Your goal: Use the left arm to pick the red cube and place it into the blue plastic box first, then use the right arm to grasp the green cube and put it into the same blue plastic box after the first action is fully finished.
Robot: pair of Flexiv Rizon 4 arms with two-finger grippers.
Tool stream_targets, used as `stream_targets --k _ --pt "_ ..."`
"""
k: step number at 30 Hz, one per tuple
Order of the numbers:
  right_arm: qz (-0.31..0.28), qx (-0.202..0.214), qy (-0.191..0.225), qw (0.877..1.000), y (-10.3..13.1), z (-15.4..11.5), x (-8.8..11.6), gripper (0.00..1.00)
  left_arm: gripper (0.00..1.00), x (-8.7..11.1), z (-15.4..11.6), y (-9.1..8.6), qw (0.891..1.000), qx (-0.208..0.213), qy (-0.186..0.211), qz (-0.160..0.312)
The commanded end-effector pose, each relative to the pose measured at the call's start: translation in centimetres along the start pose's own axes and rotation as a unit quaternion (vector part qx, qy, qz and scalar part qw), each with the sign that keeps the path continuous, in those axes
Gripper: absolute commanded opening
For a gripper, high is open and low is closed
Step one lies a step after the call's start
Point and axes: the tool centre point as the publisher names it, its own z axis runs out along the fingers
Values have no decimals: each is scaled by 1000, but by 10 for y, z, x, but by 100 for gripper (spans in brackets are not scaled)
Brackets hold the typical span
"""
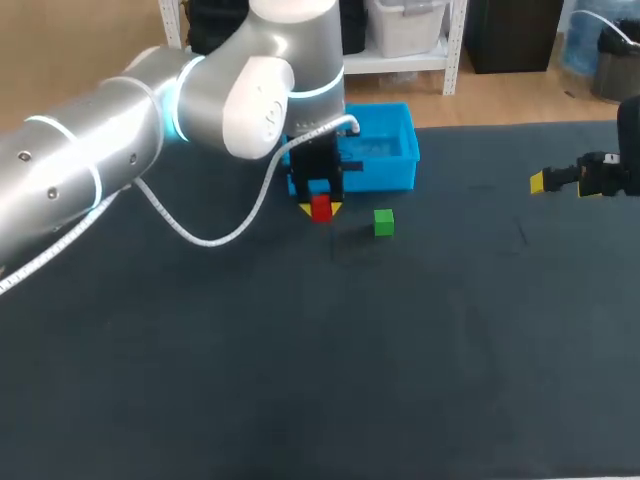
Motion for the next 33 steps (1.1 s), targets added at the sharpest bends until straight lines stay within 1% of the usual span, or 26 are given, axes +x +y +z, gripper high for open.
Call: stream_targets --k 1,2,8,12,17,19,21,23,28,33 --pt "0 0 0 1000 0 0 0 100 0 5 -27 7 1000 9 -16 7" --pt "0 0 0 1000 0 0 0 100 0 4 -32 7 1000 5 -21 9" --pt "0 0 0 1000 0 0 0 100 0 3 -67 11 998 17 -48 25" --pt "0 0 0 1000 0 0 0 100 0 6 -82 17 998 13 -56 29" --pt "0 0 0 1000 0 0 0 100 0 14 -89 22 997 20 -62 32" --pt "0 0 0 1000 0 0 0 100 0 18 -90 25 997 30 -67 33" --pt "0 0 0 1000 0 0 0 100 0 20 -91 25 996 25 -77 39" --pt "0 0 0 1000 0 0 0 100 0 21 -92 25 996 35 -79 39" --pt "0 0 0 1000 0 0 0 100 0 21 -94 27 993 44 -98 48" --pt "0 0 0 1000 0 0 0 100 0 13 -100 30 990 47 -117 59"
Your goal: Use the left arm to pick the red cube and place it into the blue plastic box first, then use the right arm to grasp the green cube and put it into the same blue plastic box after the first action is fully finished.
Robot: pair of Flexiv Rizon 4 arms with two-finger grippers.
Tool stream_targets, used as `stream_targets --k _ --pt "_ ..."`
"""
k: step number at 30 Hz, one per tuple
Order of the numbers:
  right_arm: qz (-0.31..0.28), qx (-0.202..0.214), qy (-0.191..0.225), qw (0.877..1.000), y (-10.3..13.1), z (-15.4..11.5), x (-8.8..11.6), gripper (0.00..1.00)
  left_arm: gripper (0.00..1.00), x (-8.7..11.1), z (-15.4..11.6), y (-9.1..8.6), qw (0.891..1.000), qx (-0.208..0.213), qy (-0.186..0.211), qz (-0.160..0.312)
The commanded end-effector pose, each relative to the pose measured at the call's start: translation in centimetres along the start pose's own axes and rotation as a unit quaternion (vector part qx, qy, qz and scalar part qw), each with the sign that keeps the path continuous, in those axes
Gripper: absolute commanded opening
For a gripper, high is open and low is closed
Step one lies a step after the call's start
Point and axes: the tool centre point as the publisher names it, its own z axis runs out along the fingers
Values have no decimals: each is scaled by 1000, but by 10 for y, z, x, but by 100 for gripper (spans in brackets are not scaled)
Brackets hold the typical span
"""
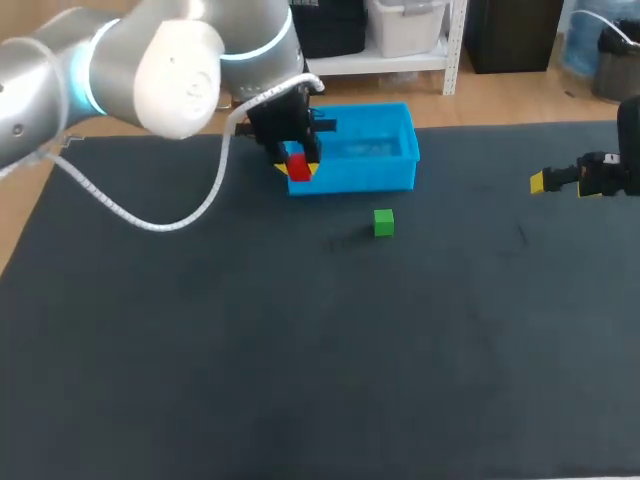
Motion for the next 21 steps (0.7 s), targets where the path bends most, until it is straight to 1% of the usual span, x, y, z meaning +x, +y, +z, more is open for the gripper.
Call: stream_targets --k 1,5,7,13,21 --pt "0 0 0 1000 0 0 0 100 0 1 -5 5 999 5 -34 8" --pt "0 0 0 1000 0 0 0 100 0 -6 -6 7 999 11 -46 18" --pt "0 0 0 1000 0 0 0 100 0 -11 -5 8 998 25 -54 20" --pt "0 0 0 1000 0 0 0 100 0 -26 2 8 997 29 -64 26" --pt "0 0 0 1000 0 0 0 100 0 -52 11 10 996 27 -80 38"
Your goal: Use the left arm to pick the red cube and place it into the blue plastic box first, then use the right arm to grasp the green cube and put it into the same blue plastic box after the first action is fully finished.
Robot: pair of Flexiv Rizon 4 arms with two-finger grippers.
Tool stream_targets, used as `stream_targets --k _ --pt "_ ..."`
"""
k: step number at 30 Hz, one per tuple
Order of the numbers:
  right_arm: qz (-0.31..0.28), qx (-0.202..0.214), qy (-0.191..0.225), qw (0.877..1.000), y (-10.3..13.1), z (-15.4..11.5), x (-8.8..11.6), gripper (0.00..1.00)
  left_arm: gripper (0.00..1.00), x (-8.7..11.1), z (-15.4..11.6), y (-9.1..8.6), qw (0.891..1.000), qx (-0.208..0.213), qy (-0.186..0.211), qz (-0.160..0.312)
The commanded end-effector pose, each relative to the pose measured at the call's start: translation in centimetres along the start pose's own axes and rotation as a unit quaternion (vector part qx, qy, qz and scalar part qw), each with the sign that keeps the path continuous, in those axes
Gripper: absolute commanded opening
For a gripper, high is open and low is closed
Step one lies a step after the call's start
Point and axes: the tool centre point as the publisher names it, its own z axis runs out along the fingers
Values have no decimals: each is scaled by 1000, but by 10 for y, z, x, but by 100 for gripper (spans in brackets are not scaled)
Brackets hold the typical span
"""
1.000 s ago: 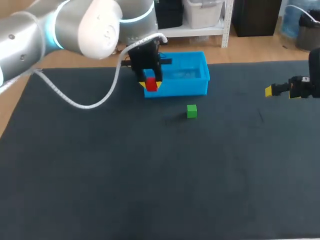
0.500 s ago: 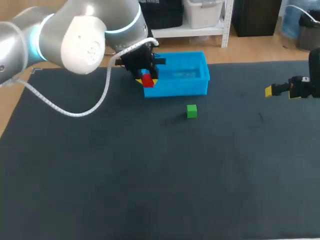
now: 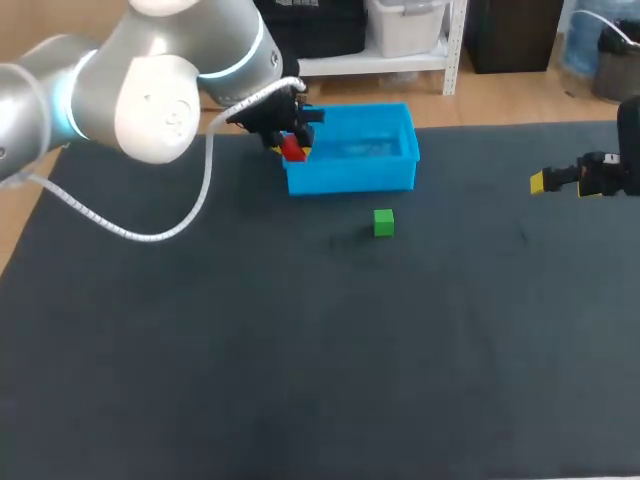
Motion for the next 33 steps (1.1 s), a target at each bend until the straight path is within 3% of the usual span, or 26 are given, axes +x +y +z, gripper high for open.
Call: stream_targets --k 1,16,25,33 --pt "0 0 0 1000 0 0 0 100 0 -18 13 0 1000 1 2 3" --pt "0 0 0 1000 0 0 0 100 0 -60 45 2 1000 9 -13 14" --pt "0 0 0 1000 0 0 0 100 0 -72 63 6 1000 15 -12 20" --pt "0 0 0 1000 0 0 0 100 0 -81 78 4 1000 18 12 20"
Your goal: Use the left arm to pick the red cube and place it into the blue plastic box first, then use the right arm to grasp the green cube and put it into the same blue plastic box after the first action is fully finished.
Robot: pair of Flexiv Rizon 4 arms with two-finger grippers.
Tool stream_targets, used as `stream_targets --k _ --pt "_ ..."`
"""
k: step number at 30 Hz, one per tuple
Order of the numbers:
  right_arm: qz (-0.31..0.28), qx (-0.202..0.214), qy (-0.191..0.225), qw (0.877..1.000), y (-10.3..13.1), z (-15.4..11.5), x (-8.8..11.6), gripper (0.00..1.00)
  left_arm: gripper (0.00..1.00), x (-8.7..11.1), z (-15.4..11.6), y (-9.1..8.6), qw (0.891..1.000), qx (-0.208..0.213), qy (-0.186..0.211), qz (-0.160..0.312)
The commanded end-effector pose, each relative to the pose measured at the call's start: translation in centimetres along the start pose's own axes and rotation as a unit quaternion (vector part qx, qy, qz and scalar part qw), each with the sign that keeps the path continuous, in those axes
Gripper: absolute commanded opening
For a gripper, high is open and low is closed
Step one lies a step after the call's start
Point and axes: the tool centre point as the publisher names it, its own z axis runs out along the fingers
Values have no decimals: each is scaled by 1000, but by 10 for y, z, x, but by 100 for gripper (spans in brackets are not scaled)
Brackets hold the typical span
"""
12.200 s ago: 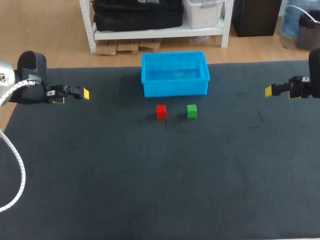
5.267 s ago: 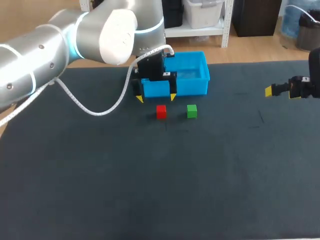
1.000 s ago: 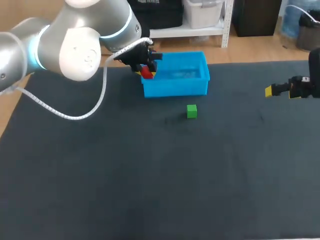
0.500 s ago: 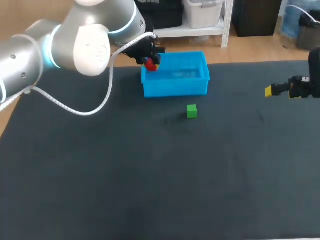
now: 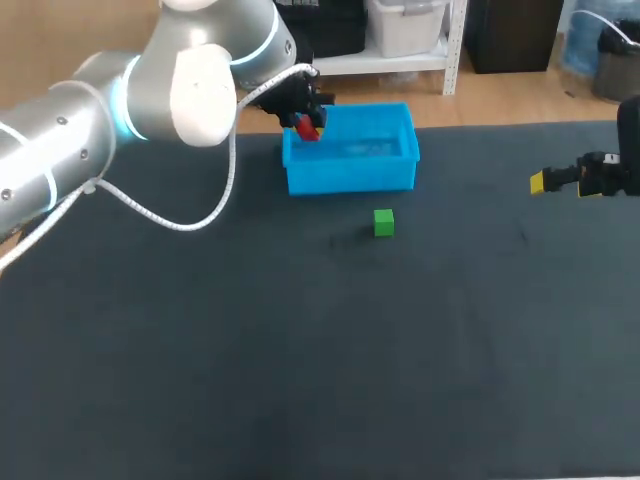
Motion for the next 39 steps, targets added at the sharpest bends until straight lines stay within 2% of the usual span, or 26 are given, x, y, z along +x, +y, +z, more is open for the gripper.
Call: stream_targets --k 1,9,20,33,34,36,38,39 --pt "0 0 0 1000 0 0 0 100 0 -16 14 -1 1000 0 25 1" --pt "0 0 0 1000 0 0 0 100 0 -17 30 1 998 -3 61 -9" --pt "0 0 0 1000 0 0 0 100 0 -7 53 3 995 1 101 -21" --pt "0 0 0 1000 0 0 0 100 0 -4 61 4 991 -20 132 -30" --pt "0 0 0 1000 0 0 0 100 7 -4 61 3 991 -20 132 -30" --pt "0 0 0 1000 0 0 0 100 35 -3 61 2 990 -21 135 -29" --pt "0 0 0 1000 0 0 0 100 46 -3 62 1 990 -22 137 -28" --pt "0 0 0 1000 0 0 0 100 57 -3 62 1 990 -22 138 -29"
